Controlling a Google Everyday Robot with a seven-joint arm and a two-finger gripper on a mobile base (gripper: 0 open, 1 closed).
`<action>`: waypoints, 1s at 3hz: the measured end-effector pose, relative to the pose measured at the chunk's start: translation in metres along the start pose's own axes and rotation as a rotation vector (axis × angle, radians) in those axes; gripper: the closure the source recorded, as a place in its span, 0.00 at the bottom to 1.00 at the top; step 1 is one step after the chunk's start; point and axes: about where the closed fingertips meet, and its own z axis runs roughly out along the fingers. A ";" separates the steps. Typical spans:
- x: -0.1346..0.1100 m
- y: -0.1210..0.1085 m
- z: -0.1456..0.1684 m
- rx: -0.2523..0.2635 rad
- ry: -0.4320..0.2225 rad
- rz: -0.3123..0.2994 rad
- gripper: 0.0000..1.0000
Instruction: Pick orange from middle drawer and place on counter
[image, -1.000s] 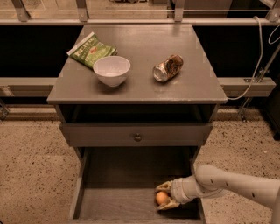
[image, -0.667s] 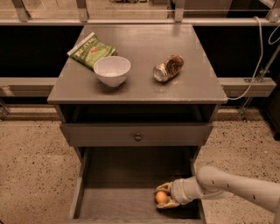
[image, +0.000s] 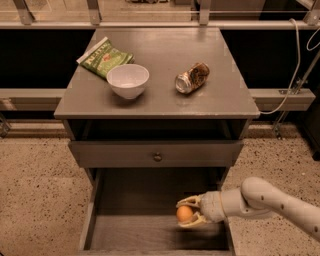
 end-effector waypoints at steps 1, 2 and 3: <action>-0.103 -0.027 -0.050 -0.050 -0.066 -0.141 1.00; -0.183 -0.044 -0.096 -0.110 -0.050 -0.242 1.00; -0.259 -0.080 -0.179 -0.082 -0.029 -0.279 1.00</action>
Offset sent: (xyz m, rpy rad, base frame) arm 0.0173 0.0110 0.3346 -0.0298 -0.2254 0.3428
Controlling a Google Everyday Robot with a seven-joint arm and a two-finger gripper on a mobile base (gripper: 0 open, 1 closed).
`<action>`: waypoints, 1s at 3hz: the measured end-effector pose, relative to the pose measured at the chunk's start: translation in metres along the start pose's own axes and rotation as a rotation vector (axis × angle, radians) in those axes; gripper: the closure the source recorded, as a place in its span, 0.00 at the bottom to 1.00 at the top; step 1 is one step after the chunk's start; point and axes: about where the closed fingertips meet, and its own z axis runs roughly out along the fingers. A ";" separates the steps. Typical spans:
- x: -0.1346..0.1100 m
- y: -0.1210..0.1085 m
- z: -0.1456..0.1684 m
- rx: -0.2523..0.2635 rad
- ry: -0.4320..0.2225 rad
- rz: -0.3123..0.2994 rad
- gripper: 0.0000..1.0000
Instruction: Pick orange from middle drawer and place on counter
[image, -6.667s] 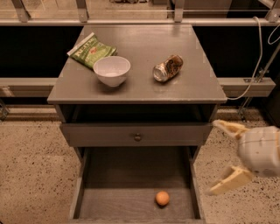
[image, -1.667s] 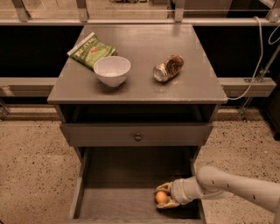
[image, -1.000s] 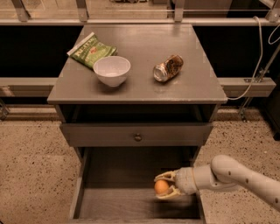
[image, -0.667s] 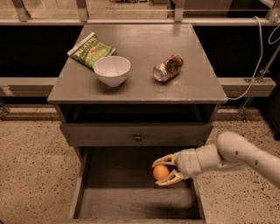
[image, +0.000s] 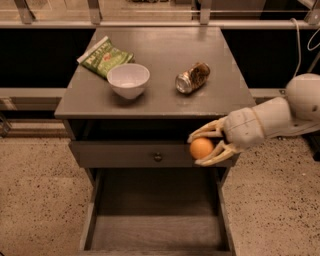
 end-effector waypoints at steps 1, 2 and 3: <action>-0.016 -0.046 -0.068 0.124 0.043 0.080 1.00; 0.009 -0.083 -0.125 0.294 0.076 0.254 1.00; 0.013 -0.087 -0.137 0.326 0.078 0.346 1.00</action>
Offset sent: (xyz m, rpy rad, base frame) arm 0.1457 -0.1789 0.1095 0.0985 0.2019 -0.7738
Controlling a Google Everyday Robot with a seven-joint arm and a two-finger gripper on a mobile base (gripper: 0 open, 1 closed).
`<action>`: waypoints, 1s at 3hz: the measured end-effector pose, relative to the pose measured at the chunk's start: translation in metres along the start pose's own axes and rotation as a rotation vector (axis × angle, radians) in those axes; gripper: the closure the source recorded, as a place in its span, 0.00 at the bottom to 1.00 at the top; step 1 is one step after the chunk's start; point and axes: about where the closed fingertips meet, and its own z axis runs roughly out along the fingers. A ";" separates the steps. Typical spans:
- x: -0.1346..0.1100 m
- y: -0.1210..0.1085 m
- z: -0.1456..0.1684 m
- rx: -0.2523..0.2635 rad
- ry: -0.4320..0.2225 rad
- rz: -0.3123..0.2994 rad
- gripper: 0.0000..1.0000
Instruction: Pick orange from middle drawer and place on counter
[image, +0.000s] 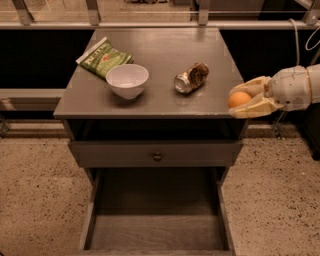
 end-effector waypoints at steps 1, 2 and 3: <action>0.000 0.000 0.000 -0.001 -0.001 0.000 1.00; -0.003 -0.014 0.008 0.046 0.056 0.002 1.00; -0.005 -0.046 0.026 0.137 0.132 -0.012 1.00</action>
Offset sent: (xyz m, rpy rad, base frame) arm 0.0571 0.0111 0.0123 -0.1957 -0.0439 -0.2182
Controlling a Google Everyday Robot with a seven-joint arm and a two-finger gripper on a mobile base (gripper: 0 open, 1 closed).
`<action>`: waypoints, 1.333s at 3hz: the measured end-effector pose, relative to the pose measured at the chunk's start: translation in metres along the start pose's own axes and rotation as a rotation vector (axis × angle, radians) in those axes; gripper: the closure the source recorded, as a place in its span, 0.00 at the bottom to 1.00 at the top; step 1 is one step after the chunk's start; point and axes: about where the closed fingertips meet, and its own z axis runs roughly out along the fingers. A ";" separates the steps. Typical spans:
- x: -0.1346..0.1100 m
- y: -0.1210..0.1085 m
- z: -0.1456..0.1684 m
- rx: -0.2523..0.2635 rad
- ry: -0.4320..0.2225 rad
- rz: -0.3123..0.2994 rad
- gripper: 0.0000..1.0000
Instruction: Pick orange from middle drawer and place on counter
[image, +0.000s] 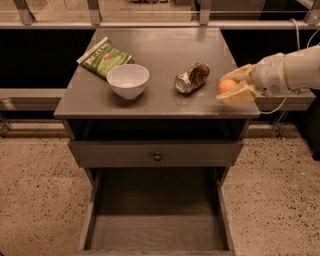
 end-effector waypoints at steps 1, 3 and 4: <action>0.008 -0.013 0.022 0.045 -0.018 0.067 1.00; 0.018 -0.014 0.043 0.041 -0.055 0.171 0.59; 0.017 -0.013 0.046 0.037 -0.056 0.171 0.35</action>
Offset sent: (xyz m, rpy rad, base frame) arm 0.0435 0.0133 -0.0512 0.2160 0.1479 -0.1798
